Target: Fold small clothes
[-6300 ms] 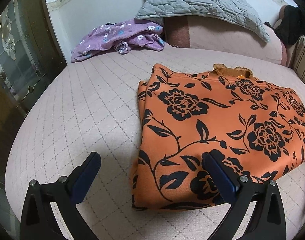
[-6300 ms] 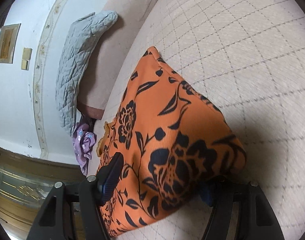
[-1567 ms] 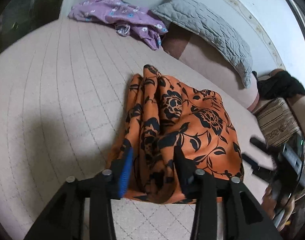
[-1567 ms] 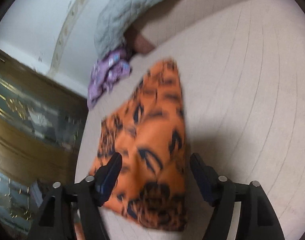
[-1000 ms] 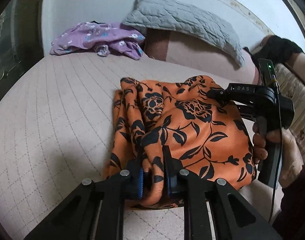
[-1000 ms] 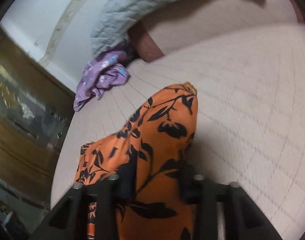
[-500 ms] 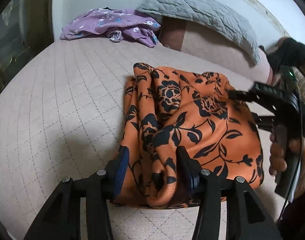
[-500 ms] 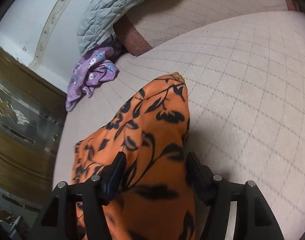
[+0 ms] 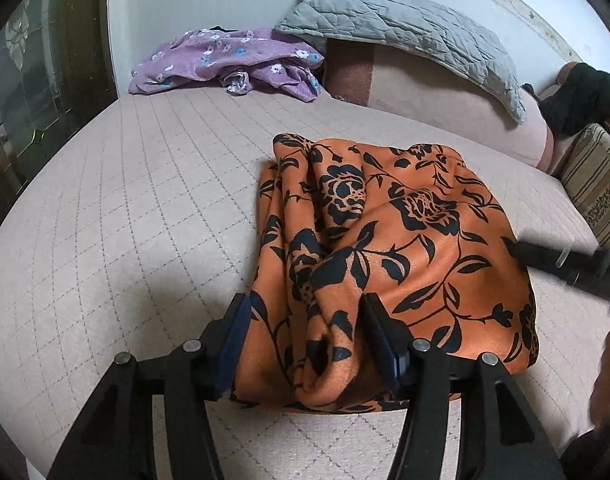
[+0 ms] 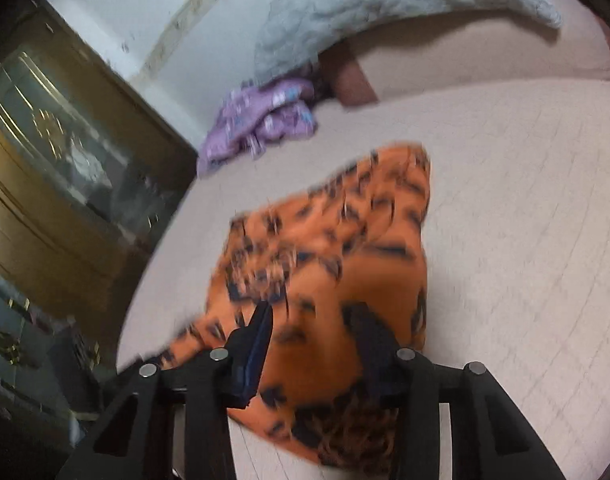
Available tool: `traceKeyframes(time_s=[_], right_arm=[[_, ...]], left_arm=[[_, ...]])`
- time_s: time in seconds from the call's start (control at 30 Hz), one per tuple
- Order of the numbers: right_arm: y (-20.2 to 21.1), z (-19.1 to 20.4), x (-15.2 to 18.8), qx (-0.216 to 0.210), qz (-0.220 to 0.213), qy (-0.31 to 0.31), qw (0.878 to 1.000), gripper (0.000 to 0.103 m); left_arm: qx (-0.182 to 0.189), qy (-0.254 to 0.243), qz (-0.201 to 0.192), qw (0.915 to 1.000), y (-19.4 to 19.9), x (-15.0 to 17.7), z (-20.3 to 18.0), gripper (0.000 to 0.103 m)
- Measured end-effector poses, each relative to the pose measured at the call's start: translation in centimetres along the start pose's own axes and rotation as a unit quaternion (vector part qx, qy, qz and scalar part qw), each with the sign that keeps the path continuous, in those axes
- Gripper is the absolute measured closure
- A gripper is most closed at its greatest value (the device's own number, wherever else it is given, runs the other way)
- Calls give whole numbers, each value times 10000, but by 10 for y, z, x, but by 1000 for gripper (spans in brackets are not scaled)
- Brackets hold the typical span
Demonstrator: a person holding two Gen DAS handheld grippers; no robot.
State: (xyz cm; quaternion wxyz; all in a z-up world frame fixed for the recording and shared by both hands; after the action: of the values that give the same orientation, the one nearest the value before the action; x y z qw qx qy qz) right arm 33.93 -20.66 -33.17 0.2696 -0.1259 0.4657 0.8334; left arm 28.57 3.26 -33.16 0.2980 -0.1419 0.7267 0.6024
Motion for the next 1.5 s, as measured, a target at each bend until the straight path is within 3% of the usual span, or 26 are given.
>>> traceKeyframes(time_s=[0.13, 0.3, 0.47, 0.57, 0.6, 0.7, 0.83, 0.9, 1.0, 1.13, 1.23, 1.3, 1.43, 1.5], right_arm=[[-13, -5, 10, 213, 244, 110, 9994, 61], [3, -7, 5, -117, 102, -165, 9997, 60], [16, 19, 2, -531, -192, 99, 9984, 60], [-20, 14, 16, -181, 502, 160, 9984, 61], [-24, 12, 17, -137, 544, 189, 9982, 62], [-16, 17, 2, -385, 458, -78, 9982, 61], [-12, 28, -32, -576, 18, -204, 9981, 62], [-23, 33, -50, -621, -127, -305, 9975, 62], [-62, 41, -72, -606, 9, -480, 9970, 62], [-133, 46, -73, -406, 716, -657, 9944, 60], [-136, 57, -78, -373, 514, -347, 9974, 50], [-126, 58, -75, -450, 443, -315, 9975, 49], [-88, 41, -63, -822, 202, -613, 9945, 49], [-69, 33, -58, -941, 94, -712, 9930, 49]], left_arm=[[-62, -72, -12, 10000, -1, 1, -1, 43], [-64, -33, -1, 10000, -2, 0, 1, 40], [-111, -47, 7, 9999, -2, 0, -2, 40], [-132, -16, 30, 9999, -3, 0, -2, 35], [-132, 17, 80, 9999, -5, 1, -1, 33], [-44, 246, 202, 9995, -9, 1, 7, 29], [164, 499, 343, 9980, -12, 2, 13, 28], [222, 566, 385, 9974, -13, 2, 14, 27], [238, 579, 404, 9972, -14, 3, 13, 26], [200, 552, 424, 9974, -15, 3, 14, 25], [300, 621, 429, 9967, -14, 1, 15, 25], [360, 633, 317, 9968, -8, -2, 16, 25], [585, 658, -593, 9944, 28, -21, 18, 25], [561, 611, -735, 9938, 32, -23, 17, 25]])
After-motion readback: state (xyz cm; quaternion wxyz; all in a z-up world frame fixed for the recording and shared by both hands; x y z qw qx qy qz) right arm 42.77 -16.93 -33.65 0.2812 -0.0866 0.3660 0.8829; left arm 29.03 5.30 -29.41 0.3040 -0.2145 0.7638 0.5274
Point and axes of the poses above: each gripper's, at about its wrist camera, not at the fingertips, and y roughly against the way its jaws point, z to its left, x to its underside, the point moved 6 cm from there along -y, roughly the way its jaws point, and after that the axes turned 1 degree about -z, right-handed, at the moved point
